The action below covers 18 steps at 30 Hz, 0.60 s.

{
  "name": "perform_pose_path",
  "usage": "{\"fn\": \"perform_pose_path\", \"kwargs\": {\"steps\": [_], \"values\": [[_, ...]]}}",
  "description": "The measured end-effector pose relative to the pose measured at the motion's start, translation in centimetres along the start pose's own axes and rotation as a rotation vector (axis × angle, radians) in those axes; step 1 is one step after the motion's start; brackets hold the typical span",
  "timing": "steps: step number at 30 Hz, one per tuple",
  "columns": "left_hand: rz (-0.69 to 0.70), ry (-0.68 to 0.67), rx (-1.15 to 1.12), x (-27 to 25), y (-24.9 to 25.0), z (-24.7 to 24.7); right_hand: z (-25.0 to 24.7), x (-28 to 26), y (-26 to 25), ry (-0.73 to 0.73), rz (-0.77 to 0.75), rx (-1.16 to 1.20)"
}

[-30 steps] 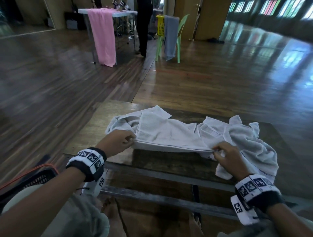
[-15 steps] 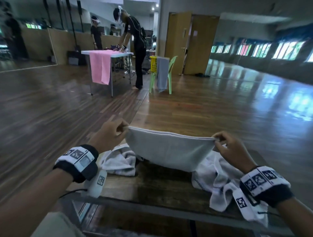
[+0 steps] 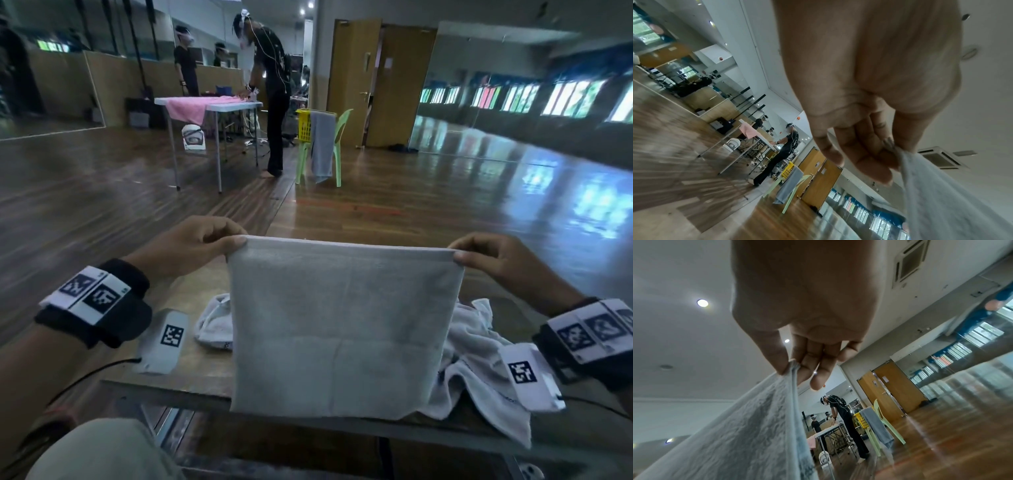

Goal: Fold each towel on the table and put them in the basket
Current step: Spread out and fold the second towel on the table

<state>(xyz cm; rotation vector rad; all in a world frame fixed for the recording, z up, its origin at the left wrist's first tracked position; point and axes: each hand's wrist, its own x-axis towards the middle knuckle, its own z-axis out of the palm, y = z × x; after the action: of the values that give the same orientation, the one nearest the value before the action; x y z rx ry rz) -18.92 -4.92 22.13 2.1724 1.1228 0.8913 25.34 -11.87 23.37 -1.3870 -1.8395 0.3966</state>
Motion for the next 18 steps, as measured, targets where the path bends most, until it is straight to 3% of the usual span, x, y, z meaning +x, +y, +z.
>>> {"fn": "perform_pose_path", "kwargs": {"steps": [3, 7, 11, 15, 18], "values": [[0.003, -0.032, 0.084, 0.6, -0.2, 0.7, 0.6, 0.3, 0.8, -0.011, 0.021, -0.052], [0.035, 0.056, 0.356, 1.7, -2.8, 3.3, 2.8, 1.1, 3.5, -0.050, 0.096, -0.289], [0.054, 0.151, 0.440, 1.8, -5.6, 6.2, 5.6, 1.4, 6.2, -0.008, 0.143, -0.409], [0.032, 0.238, 0.469, 1.2, -6.9, 7.9, 7.5, 0.8, 7.3, 0.107, 0.068, -0.386], [0.045, 0.185, 0.407, -0.1, -8.1, 8.7, 8.9, -1.0, 8.3, 0.105, -0.009, -0.380]]}}
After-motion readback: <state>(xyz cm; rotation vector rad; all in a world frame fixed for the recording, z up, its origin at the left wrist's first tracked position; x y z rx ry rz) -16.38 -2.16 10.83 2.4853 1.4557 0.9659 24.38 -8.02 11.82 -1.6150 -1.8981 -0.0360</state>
